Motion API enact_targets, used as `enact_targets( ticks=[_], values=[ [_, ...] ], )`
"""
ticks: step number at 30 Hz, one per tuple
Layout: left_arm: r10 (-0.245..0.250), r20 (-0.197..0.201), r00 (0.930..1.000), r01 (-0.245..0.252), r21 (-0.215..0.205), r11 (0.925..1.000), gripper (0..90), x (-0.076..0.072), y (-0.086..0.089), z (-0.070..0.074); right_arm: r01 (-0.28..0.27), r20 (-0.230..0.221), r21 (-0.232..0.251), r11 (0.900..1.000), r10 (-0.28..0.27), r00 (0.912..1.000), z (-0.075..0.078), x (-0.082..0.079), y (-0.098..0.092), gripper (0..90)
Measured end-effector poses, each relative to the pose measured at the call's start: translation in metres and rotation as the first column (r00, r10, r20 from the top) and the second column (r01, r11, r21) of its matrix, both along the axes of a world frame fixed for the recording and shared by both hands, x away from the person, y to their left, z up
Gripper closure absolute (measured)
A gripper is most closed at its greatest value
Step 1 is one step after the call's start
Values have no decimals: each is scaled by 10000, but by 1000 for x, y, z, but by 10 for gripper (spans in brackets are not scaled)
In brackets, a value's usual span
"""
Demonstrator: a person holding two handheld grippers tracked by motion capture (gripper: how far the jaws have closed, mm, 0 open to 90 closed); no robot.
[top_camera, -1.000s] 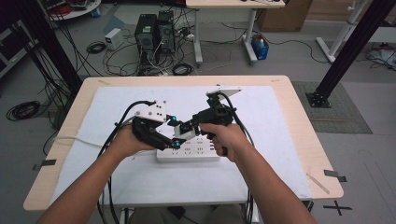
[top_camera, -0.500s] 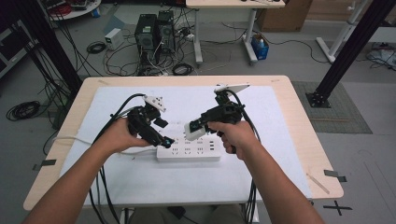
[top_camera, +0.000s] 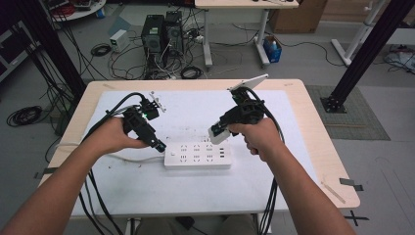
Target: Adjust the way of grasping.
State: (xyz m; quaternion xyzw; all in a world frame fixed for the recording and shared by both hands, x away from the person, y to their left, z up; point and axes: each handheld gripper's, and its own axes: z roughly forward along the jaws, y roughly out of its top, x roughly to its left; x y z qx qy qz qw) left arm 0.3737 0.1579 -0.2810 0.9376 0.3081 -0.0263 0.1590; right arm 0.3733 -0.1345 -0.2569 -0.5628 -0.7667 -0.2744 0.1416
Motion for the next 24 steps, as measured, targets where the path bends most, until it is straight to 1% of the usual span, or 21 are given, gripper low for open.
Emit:
enact_targets(
  ticks=[1, 2, 3, 4, 6, 8, 9, 10, 11, 13, 15, 17, 18, 20, 23, 24],
  values=[
    [37, -124, 9999, -35, 206, 9998, 217, 0, 0, 1, -32, 5, -289, 9996, 32, 10000, 2, 0, 0, 622],
    [117, -273, 9996, -106, 380, 9992, 217, 0, 1, 1, -96, 118, -640, 9979, 104, 9999, 3, 1, -1, 622],
    [112, -320, 9994, -92, 618, 9980, 216, 1, 1, 1, -109, 234, -1049, 9944, 135, 9996, 4, 1, 0, 622],
    [158, -368, 9992, -129, 787, 9968, 216, 0, 1, 2, -78, 232, -1459, 9893, 113, 9997, 5, 2, 1, 622],
    [124, -408, 9991, -86, 906, 9958, 216, -1, 2, 4, -148, 261, -2002, 9796, 204, 9995, 7, 3, 1, 622],
    [126, -365, 9993, -90, 979, 9952, 216, -1, 4, 6, -122, 292, -2299, 9731, 195, 9994, 9, 5, 0, 622],
    [151, -376, 9992, -112, 1020, 9947, 217, 0, 5, 6, -120, 326, -2505, 9680, 208, 9993, 10, 6, 0, 622],
    [194, -401, 9990, -148, 1115, 9937, 217, 0, 7, 7, -116, 362, -2738, 9617, 224, 9991, 11, 7, 1, 622],
    [218, -410, 9989, -169, 1160, 9931, 217, 0, 8, 7, -170, 323, -3083, 9511, 283, 9991, 13, 8, 2, 622],
    [238, -492, 9985, -178, 1196, 9927, 216, 1, 10, 7, -192, 361, -3379, 9410, 334, 9988, 14, 9, 2, 622],
    [228, -449, 9987, -169, 1276, 9917, 217, 1, 11, 9, -196, 297, -3681, 9296, 328, 9990, 16, 10, 4, 622],
    [240, -456, 9987, -177, 1339, 9908, 216, 1, 11, 9, -143, 299, -3851, 9228, 280, 9992, 17, 12, 4, 622],
    [255, -435, 9987, -192, 1394, 9901, 216, 1, 11, 10, -124, 194, -3924, 9197, 217, 9996, 18, 13, 5, 622],
    [290, -436, 9986, -224, 1438, 9893, 216, 1, 12, 14, -91, 140, -4134, 9105, 164, 9998, 17, 15, 6, 622],
    [375, -333, 9987, -323, 1451, 9889, 216, 2, 12, 19, -113, -20, -4522, 8919, 116, 9999, 14, 18, 7, 622],
    [341, -338, 9988, -286, 1509, 9881, 216, 3, 12, 22, -144, -68, -4606, 8875, 127, 9999, 12, 19, 7, 622]
  ],
)
